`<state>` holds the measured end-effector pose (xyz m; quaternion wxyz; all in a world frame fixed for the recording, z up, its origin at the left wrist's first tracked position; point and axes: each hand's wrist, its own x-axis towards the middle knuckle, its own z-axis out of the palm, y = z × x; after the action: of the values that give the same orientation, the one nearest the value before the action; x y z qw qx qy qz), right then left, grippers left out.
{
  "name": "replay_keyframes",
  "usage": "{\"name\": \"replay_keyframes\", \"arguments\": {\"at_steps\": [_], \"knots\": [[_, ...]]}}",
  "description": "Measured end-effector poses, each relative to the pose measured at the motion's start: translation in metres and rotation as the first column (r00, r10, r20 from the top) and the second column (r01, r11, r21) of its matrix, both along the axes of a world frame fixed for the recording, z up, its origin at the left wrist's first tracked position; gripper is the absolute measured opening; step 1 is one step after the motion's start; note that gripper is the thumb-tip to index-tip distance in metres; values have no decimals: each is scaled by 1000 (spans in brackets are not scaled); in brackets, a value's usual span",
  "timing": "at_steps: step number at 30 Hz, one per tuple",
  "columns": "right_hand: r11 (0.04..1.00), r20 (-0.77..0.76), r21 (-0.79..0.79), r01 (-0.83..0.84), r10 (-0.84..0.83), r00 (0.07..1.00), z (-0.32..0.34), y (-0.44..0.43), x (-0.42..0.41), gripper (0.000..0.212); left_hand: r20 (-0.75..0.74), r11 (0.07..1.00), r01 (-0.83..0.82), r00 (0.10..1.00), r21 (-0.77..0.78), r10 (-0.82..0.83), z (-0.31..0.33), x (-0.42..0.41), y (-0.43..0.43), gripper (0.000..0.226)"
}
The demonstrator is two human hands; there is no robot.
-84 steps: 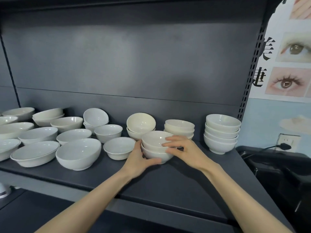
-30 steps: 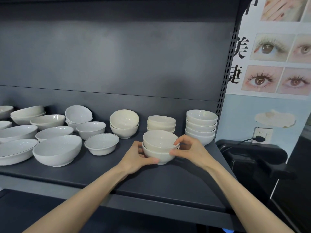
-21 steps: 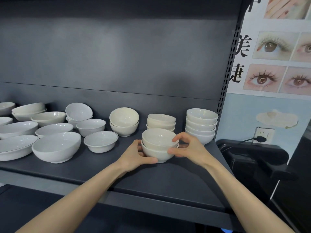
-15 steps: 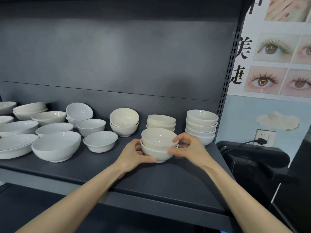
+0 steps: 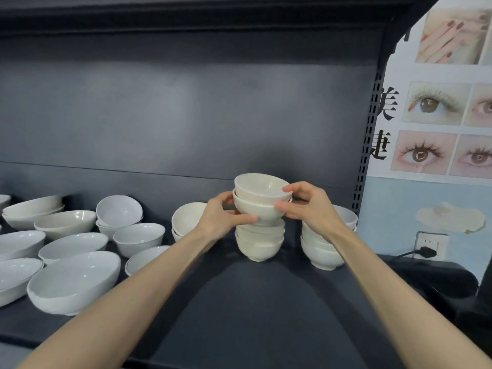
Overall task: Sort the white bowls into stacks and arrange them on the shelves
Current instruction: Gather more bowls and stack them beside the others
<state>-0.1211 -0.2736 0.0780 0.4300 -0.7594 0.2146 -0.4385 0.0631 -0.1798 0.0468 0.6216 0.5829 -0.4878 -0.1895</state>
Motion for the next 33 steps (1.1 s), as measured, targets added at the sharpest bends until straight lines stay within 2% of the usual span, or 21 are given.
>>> {"name": "replay_keyframes", "arguments": {"at_steps": [7, 10, 15, 18, 33], "knots": [[996, -70, 20, 84, -83, 994, -19, -33, 28, 33, -64, 995, 86, 995, 48, -83, -20, 32, -42, 74], [993, -109, 43, 112, -107, 988, -28, -37, 33, 34, -51, 988, 134, 990, 83, -130, -30, 37, -50, 68], [984, -163, -7, 179, -178, 970, -34, -43, 34, 37, -51, 982, 172, 984, 84, -168, -37, 40, -55, 63], [981, -182, -2, 193, -190, 965, -38, -44, 35, 36, -90, 978, 190, 979, 90, -182, -43, 43, -55, 61], [978, -112, 29, 206, -201, 973, -42, -41, 41, 33, -77, 970, 224, 973, 90, -217, -51, 48, -58, 66]]}}
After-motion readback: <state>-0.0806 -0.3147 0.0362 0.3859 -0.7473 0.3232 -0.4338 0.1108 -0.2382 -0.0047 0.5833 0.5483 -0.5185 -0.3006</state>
